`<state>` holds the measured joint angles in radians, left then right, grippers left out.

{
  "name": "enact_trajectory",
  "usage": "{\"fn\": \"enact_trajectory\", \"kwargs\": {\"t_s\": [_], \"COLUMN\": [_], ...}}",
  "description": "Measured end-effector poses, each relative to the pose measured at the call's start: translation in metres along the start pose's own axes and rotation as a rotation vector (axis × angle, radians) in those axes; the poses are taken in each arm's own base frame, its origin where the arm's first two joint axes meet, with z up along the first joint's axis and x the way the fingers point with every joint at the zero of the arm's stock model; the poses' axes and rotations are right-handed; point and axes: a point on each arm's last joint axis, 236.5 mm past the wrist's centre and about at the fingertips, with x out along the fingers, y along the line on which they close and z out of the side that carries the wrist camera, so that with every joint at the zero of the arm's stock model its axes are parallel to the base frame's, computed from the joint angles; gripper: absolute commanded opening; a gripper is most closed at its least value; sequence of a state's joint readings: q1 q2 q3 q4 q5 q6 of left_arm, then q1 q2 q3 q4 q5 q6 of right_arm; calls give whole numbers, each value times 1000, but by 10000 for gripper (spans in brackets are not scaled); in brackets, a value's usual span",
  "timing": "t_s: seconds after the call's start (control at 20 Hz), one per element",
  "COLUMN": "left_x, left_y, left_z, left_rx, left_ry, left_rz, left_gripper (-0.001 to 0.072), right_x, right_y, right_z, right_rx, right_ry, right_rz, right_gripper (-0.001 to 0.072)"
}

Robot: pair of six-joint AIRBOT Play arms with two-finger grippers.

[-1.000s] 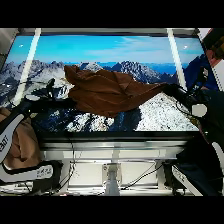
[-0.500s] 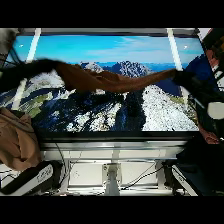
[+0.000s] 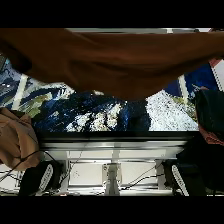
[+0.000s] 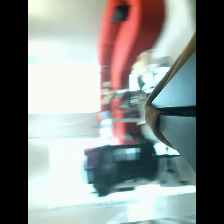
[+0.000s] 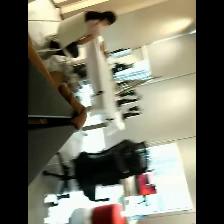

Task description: Fold the clothes and pants, and hang the long-sleeved shirts on hangers.

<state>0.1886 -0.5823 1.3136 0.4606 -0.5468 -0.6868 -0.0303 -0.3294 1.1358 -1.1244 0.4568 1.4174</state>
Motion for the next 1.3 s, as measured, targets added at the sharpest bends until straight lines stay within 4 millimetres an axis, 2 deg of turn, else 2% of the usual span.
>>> {"fn": "enact_trajectory", "kwargs": {"t_s": [0.1, 0.2, 0.35, 0.45, 0.55, 0.75, 0.9, 1.0, 1.1, 1.3], "left_x": [-17, -30, -37, -31, -21, -11, -12, -6, 4, 22], "left_y": [-11, -19, -23, -19, -15, -5, 8, 20, 31, 51], "left_z": [25, 42, 43, 22, -23, -167, -266, -315, -356, -427], "left_rx": [1, -17, -58, -113, -200, -424, -574, -657, -731, -818], "left_ry": [-57, -95, -95, -38, 89, 450, 652, 719, 740, 737], "left_rz": [0, -2, -6, -5, -13, -4, 54, 104, 165, 306], "left_gripper": [14, 14, 14, 14, 14, 14, 15, 15, 15, 15], "right_x": [-22, -36, -38, -30, -18, 15, 42, 58, 72, 95], "right_y": [13, 22, 27, 25, 20, -4, -33, -53, -73, -103], "right_z": [23, 32, 19, -5, -36, -124, -207, -266, -325, -410], "right_rx": [-21, -34, -40, -38, -29, -4, 36, 74, 117, 212], "right_ry": [-40, -48, 22, 115, 231, 514, 727, 852, 953, 1021], "right_rz": [24, 41, 55, 59, 59, 31, -12, -45, -81, -158], "right_gripper": [13, 13, 12, 13, 13, 13, 13, 13, 13, 13]}}
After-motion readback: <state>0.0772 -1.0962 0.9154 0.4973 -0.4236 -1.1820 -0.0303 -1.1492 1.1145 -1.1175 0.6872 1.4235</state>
